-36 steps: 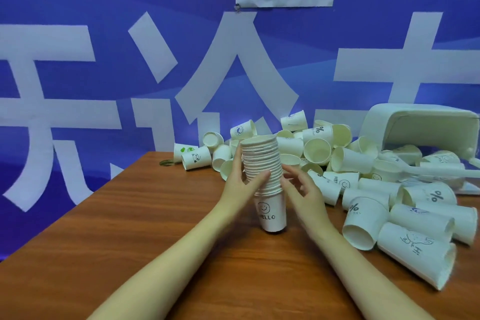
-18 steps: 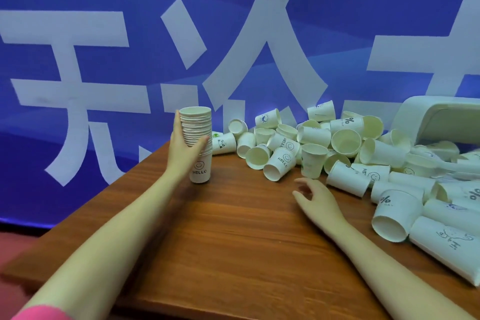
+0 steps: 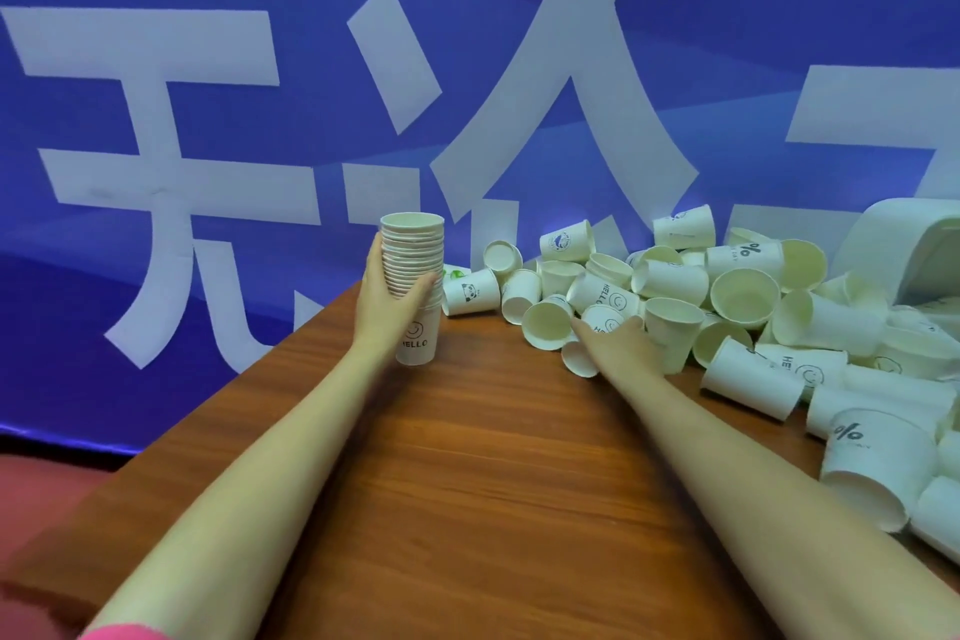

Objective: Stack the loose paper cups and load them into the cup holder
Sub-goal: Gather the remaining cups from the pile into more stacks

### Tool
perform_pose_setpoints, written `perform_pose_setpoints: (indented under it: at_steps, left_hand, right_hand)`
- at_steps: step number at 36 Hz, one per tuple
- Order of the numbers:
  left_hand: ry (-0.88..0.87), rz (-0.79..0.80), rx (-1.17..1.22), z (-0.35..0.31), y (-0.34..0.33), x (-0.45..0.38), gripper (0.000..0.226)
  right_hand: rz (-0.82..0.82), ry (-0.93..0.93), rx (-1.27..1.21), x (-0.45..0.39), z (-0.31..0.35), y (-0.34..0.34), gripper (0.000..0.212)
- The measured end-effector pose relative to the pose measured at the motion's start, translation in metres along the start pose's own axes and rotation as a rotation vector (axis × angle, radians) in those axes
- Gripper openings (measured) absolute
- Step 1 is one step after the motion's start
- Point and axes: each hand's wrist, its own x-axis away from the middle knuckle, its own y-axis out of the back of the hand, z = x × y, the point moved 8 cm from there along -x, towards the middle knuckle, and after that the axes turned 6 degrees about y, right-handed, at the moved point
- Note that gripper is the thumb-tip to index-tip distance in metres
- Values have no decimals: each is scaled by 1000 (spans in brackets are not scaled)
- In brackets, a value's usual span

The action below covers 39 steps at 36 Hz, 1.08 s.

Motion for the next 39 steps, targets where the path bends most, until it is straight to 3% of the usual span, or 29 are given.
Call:
perform_pose_setpoints:
  at_steps: [4, 6, 9, 11, 15, 21, 25, 30, 33, 37, 39]
  left_hand:
    - [34, 18, -18, 2, 5, 7, 83]
    - [48, -79, -100, 0, 16, 15, 85]
    - [-109, -229, -131, -23, 26, 37, 64]
    - [-236, -189, -121, -46, 13, 55, 50]
    - [-365, 40, -69, -82, -40, 84, 39]
    - [-174, 211, -173, -73, -119, 80, 49]
    - [68, 230, -253, -37, -159, 58, 82]
    - [195, 233, -368, 6, -194, 43, 106]
    - [201, 214, -403, 18, -204, 37, 104]
    - [172, 151, -350, 16, -202, 31, 82]
    - [212, 104, -269, 15, -193, 34, 85]
  right_hand:
    - [0, -50, -115, -4, -5, -1, 86]
    - [4, -50, -197, -2, -10, 2, 79]
    - [17, -17, -260, 8, -15, 11, 76]
    - [41, 14, -296, 19, -20, 18, 76]
    - [43, 124, -355, 48, -32, 41, 72]
    - [-43, 262, -379, 75, -47, 77, 86]
    - [-34, 269, -426, 69, -57, 71, 91]
    - [-19, 314, -451, 58, -52, 61, 69]
    - [-28, 338, -462, 52, -54, 57, 71]
    - [-34, 355, -458, 48, -57, 57, 79]
    - [-41, 371, -455, 50, -55, 60, 84]
